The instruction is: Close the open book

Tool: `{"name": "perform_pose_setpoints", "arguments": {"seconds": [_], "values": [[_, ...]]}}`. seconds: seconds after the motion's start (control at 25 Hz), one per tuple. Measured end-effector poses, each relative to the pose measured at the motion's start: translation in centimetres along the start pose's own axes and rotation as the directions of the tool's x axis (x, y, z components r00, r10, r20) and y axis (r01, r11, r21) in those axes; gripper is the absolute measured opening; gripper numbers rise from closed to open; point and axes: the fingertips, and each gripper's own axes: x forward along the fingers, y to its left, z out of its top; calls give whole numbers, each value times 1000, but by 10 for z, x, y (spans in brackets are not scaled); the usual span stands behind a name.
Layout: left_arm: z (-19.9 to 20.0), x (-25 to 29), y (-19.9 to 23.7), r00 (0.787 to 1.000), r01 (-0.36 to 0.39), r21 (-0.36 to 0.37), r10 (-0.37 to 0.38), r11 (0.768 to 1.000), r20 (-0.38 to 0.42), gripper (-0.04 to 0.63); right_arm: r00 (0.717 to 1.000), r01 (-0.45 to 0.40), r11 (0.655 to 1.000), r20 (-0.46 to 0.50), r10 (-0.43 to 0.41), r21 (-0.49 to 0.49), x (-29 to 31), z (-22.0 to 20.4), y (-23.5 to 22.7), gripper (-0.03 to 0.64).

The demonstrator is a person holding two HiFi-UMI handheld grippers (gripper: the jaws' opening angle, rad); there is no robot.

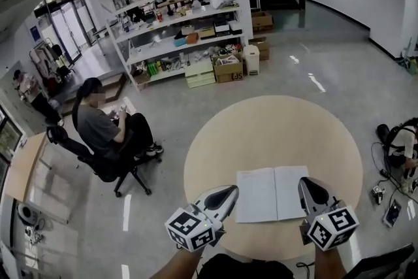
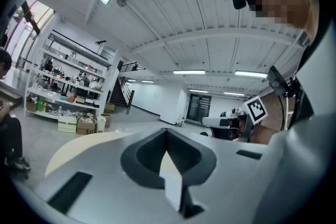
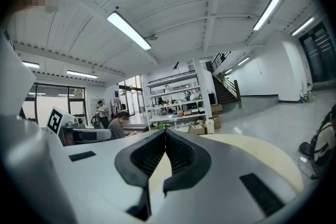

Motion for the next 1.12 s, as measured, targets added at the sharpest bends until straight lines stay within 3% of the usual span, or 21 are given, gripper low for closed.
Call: {"name": "perform_pose_setpoints", "arguments": {"seconds": [0.2,0.44,0.56,0.64,0.76,0.88,1.0,1.12], "values": [[11,19,22,1000,-8,-12,8,1000,0,-11,1000,-5,1000,11,5,7,27,11,-11,-2],[15,23,46,1000,-14,22,15,1000,-3,-11,1000,19,1000,-9,-19,7,48,8,-8,-2],[-8,20,64,998,-40,52,42,998,-55,-11,998,-35,998,-43,36,43,62,-13,16,-2],[-35,21,80,991,-77,28,80,997,-107,-11,987,-71,994,-136,82,83,78,-47,31,28],[-72,16,99,983,-107,-41,99,993,-158,-11,948,-70,988,-300,109,136,104,-115,44,95],[-113,3,114,981,-106,-151,79,983,-177,-11,882,-63,984,-452,132,165,127,-188,59,184],[-162,-5,133,942,-215,-182,154,960,-298,-11,797,-28,989,-594,110,146,140,-254,65,189],[-196,-9,143,908,-271,-178,189,946,-375,-11,716,-1,996,-695,66,93,147,-302,67,189]]}}
